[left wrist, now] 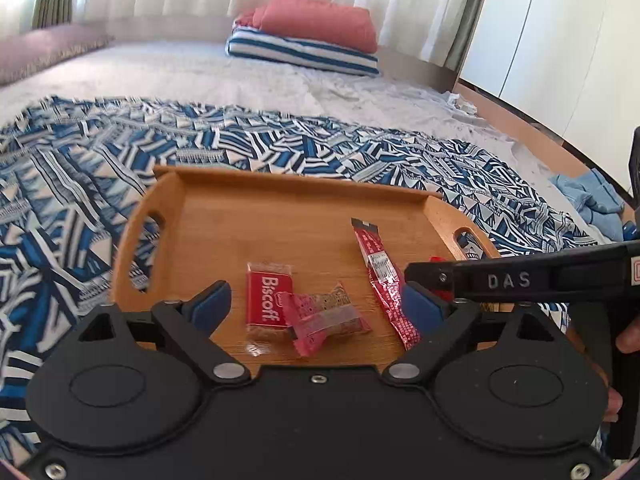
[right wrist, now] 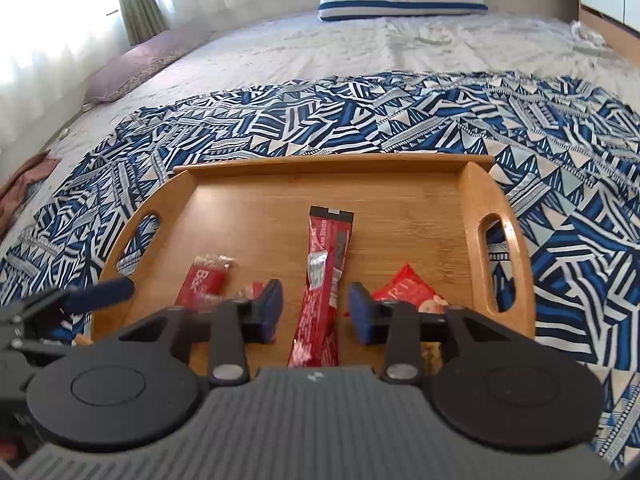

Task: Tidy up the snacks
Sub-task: 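Pull both tools back from the tray toward the snack pile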

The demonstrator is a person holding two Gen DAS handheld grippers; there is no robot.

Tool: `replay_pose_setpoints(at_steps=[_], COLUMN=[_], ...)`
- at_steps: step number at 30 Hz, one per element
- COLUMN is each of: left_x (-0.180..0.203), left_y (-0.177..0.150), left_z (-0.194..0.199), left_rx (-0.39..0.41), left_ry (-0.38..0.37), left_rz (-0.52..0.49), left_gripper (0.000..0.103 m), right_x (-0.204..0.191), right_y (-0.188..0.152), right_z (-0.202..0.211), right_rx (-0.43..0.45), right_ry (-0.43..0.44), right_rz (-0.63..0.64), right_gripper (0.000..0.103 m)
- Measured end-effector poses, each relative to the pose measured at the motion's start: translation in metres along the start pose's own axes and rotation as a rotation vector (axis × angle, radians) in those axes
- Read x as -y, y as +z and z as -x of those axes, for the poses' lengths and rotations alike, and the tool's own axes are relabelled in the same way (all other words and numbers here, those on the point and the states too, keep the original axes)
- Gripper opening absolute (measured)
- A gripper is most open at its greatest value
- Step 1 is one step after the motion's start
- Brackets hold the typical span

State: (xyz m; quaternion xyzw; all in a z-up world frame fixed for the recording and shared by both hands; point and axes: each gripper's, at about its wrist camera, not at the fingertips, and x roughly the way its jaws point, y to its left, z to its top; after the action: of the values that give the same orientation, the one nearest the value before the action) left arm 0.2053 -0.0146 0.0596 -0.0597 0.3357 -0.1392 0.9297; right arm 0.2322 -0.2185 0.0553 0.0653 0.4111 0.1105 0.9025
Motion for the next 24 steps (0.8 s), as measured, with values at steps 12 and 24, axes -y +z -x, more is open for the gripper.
replay_pose_setpoints(at_steps=[12,24], left_x=[0.008,0.01], left_y=[-0.027,-0.066], left_z=[0.054,0.099], left_rx=[0.05,0.072], left_ry=[0.009,0.014], left_rz=[-0.048,-0.011], left_gripper=[0.099,0.1], right_x=[-0.004,-0.013], right_y=[-0.036,-0.091], right_z=[0.053,0.096], right_rx=[0.078,0.15], right_ry=[0.017,-0.017], right_rz=[0.056,0.124], right_gripper=[0.08,0.089])
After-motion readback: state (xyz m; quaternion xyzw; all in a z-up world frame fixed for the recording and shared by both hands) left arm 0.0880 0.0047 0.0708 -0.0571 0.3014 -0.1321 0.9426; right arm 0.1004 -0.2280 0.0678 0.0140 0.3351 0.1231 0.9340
